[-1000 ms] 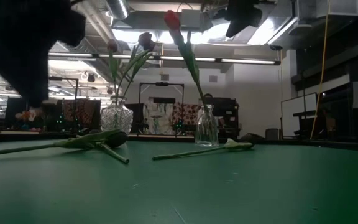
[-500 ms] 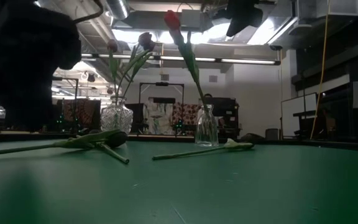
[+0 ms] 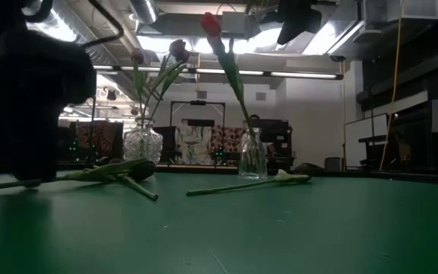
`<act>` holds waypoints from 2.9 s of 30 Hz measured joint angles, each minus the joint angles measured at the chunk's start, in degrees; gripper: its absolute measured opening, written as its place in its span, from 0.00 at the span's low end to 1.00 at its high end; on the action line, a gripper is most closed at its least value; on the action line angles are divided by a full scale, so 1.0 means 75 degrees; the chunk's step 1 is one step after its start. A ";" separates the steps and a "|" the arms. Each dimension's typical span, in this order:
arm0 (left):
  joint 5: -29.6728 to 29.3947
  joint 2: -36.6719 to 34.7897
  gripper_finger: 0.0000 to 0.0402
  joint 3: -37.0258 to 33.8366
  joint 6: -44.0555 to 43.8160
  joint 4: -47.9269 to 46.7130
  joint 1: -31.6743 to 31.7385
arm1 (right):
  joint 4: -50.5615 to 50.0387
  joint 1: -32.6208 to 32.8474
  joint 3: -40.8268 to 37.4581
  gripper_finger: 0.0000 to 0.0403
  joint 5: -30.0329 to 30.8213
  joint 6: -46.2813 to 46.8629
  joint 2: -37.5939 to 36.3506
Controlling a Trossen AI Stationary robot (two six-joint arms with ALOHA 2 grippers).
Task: Sort flowers into vase by color
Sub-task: Put the bottom black tulip into the bottom transparent vase
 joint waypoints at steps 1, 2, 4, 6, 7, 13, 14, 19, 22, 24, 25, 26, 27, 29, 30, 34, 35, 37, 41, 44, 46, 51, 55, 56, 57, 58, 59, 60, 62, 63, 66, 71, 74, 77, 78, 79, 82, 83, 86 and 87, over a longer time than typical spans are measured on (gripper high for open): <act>0.0028 0.0087 0.41 0.0011 0.0000 0.0062 0.0001 | 0.0001 0.0000 0.0000 0.58 0.0000 0.0000 0.0000; 0.0052 0.0147 0.41 0.0019 -0.0013 0.0115 0.0001 | 0.0001 0.0000 0.0000 0.58 0.0000 0.0000 0.0000; 0.0039 0.0248 0.41 0.0032 -0.0197 0.0150 -0.0078 | 0.0001 0.0000 0.0000 0.58 0.0000 0.0000 0.0000; -0.0080 0.0267 0.40 0.0034 -0.0388 0.0111 -0.0175 | 0.0001 0.0000 0.0000 0.58 0.0000 0.0000 0.0000; -0.0122 0.0268 0.39 0.0031 -0.0464 0.0094 -0.0219 | 0.0001 0.0000 0.0000 0.58 0.0000 -0.0003 0.0000; -0.0133 0.0239 0.21 0.0016 -0.0715 0.0006 -0.0320 | 0.0002 0.0000 0.0000 0.58 0.0000 -0.0037 0.0000; -0.0101 0.0239 0.18 0.0014 -0.0733 -0.0005 -0.0320 | 0.0004 0.0000 0.0000 0.58 0.0000 -0.0052 0.0000; 0.0029 0.0219 0.02 0.0005 -0.0782 0.0043 -0.0294 | 0.0054 0.0000 0.0000 0.58 -0.0027 -0.0054 0.0000; 0.0130 0.0201 0.02 0.0068 -0.0810 0.0026 -0.0241 | 0.0283 0.0000 0.0000 0.58 -0.0372 -0.0077 -0.0015; 0.0183 0.0210 0.02 0.0183 -0.0803 0.0028 -0.0246 | 0.0582 0.0000 0.0003 0.58 -0.0677 -0.0125 -0.0039; 0.0194 0.0210 0.01 0.0266 -0.0780 0.0079 -0.0250 | 0.0741 0.0000 0.0003 0.58 -0.0871 -0.0189 -0.0080; 0.0130 0.0210 0.01 0.0369 -0.0748 0.0100 -0.0262 | 0.0897 0.0000 0.0000 0.58 -0.1094 -0.0251 -0.0123; 0.0039 0.0207 0.01 0.0461 -0.0702 0.0098 -0.0262 | 0.1123 0.0000 0.0000 0.58 -0.1357 -0.0270 -0.0156; -0.0183 0.0207 0.01 0.0671 -0.0545 0.0075 -0.0249 | 0.1565 0.0000 0.0003 0.58 -0.1982 -0.0290 -0.0302; -0.0304 0.0207 0.01 0.0772 -0.0460 0.0053 -0.0244 | 0.1739 0.0000 0.0003 0.58 -0.2297 -0.0284 -0.0365; -0.0805 0.0178 0.01 0.1252 0.0026 0.0049 -0.0233 | 0.2480 0.0157 0.0003 0.58 -0.3203 -0.0217 -0.0808; -0.0971 0.0159 0.01 0.1377 0.0195 0.0048 -0.0227 | 0.2700 0.0251 0.0003 0.58 -0.3305 -0.0216 -0.0918; -0.1309 0.0128 0.01 0.1622 0.0553 0.0046 -0.0168 | 0.3064 0.0502 0.0003 0.58 -0.3460 -0.0073 -0.1192; -0.1876 0.0078 0.01 0.2175 0.1845 0.0165 -0.0083 | 0.3934 0.1124 0.0007 0.58 -0.3372 0.0574 -0.1737; -0.2452 0.0073 0.01 0.2589 0.3313 0.0744 -0.0058 | 0.4370 0.1760 0.0013 0.58 -0.2580 0.0880 -0.2149; -0.2818 0.0073 0.00 0.2732 0.4480 0.1614 -0.0049 | 0.4396 0.2224 0.0017 0.58 -0.1766 0.0909 -0.2410; -0.3289 0.0070 0.00 0.2747 0.7265 0.4586 0.0038 | 0.4428 0.3488 0.0015 0.58 0.0043 0.0730 -0.2695; -0.3278 0.0095 0.00 0.2747 0.8635 0.6194 0.0291 | 0.4427 0.4437 0.0012 0.58 0.1507 0.0798 -0.2815; -0.3154 0.0096 0.00 0.2747 0.8851 0.6500 0.0389 | 0.4438 0.4648 0.0012 0.58 0.1838 0.0804 -0.2845; -0.2967 0.0096 0.00 0.2747 0.9037 0.6749 0.0497 | 0.4428 0.4866 0.0012 0.58 0.2134 0.0801 -0.2869; -0.2772 0.0096 0.00 0.2747 0.9192 0.6973 0.0606 | 0.4437 0.5068 0.0012 0.58 0.2416 0.0795 -0.2873; -0.2610 0.0096 0.00 0.2747 0.9250 0.7137 0.0709 | 0.4474 0.5247 0.0012 0.58 0.2660 0.0767 -0.2874; -0.2458 0.0096 0.00 0.2747 0.9260 0.7297 0.0825 | 0.4557 0.5419 0.0009 0.58 0.2849 0.0710 -0.2888; -0.2280 0.0208 0.00 0.2747 0.9140 0.7771 0.1078 | 0.4831 0.5703 0.0009 0.58 0.2963 0.0424 -0.2902; -0.2250 0.0281 0.00 0.2747 0.9061 0.8044 0.1195 | 0.4957 0.5828 0.0009 0.58 0.2975 0.0288 -0.2933; -0.1892 0.0684 0.00 0.2747 0.8835 0.8959 0.1487 | 0.5144 0.6166 0.0073 0.58 0.3047 -0.0074 -0.2995; -0.1400 0.1555 0.00 0.3046 0.8016 0.9481 0.1711 | 0.5088 0.6636 0.0143 0.58 0.3156 -0.0405 -0.3122; -0.0708 0.2269 0.00 0.3979 0.8204 0.9363 0.1719 | 0.5011 0.6805 0.0143 0.58 0.3156 -0.0448 -0.3168; -0.0235 0.2993 0.00 0.5413 0.8913 0.8411 0.1626 | 0.5014 0.6919 0.0143 0.58 0.3156 -0.0516 -0.3168; -0.0205 0.3251 0.00 0.5918 0.9212 0.8026 0.1591 | 0.5021 0.6965 0.0143 0.58 0.3156 -0.0516 -0.3168; -0.0194 0.3493 0.00 0.6384 0.9514 0.7654 0.1562 | 0.5046 0.7008 0.0143 0.58 0.3158 -0.0516 -0.3168; -0.0205 0.4255 0.00 0.7632 1.0588 0.7182 0.1503 | 0.5239 0.7152 0.0143 0.58 0.3159 -0.0517 -0.3168; -0.0209 0.4478 0.00 0.7945 1.0976 0.7157 0.1473 | 0.5281 0.7182 0.0143 0.58 0.3156 -0.0519 -0.3168; -0.0510 0.5121 0.00 0.8763 1.1529 0.7184 0.1434 | 0.5285 0.7268 0.0143 0.58 0.3206 -0.0487 -0.3168; -0.0564 0.5290 0.00 0.8959 1.1547 0.7180 0.1422 | 0.5285 0.7279 0.0143 0.58 0.3214 -0.0484 -0.3165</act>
